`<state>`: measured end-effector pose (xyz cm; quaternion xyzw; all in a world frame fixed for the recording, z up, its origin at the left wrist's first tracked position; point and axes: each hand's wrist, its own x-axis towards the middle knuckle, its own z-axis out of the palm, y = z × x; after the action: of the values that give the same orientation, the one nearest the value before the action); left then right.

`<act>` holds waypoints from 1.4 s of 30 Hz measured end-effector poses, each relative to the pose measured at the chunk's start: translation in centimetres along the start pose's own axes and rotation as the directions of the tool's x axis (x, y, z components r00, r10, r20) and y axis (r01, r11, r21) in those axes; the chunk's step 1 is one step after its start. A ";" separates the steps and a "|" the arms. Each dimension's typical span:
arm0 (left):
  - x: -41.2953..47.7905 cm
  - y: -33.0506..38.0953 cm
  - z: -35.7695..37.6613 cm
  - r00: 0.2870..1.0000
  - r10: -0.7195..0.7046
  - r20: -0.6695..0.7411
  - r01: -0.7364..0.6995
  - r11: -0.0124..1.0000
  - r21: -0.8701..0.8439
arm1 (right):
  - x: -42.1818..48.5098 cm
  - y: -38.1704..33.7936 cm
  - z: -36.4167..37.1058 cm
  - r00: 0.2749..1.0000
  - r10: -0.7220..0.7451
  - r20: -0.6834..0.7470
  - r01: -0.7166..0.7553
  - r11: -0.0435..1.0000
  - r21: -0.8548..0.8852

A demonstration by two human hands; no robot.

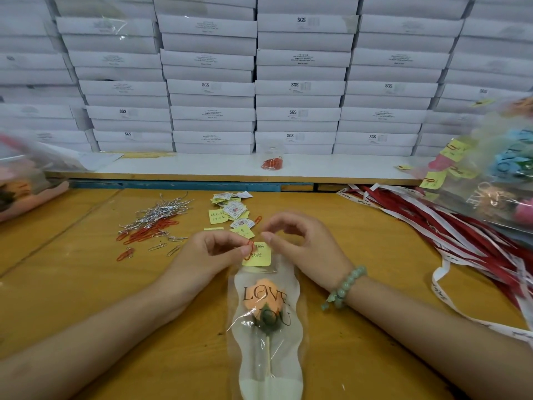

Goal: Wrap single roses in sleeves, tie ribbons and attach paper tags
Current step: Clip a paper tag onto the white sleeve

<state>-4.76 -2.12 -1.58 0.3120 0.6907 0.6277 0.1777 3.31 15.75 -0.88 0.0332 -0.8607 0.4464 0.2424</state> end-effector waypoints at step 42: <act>0.8 -0.6 -0.9 0.990 0.130 -0.046 -0.125 0.987 0.101 | 0.6 0.4 0.0 0.990 0.102 -0.096 -0.077 0.970 0.230</act>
<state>-6.05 -2.28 -1.88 0.3473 0.7037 0.6112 0.1032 2.72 16.13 -0.93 -0.0024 -0.7908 0.5530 0.2625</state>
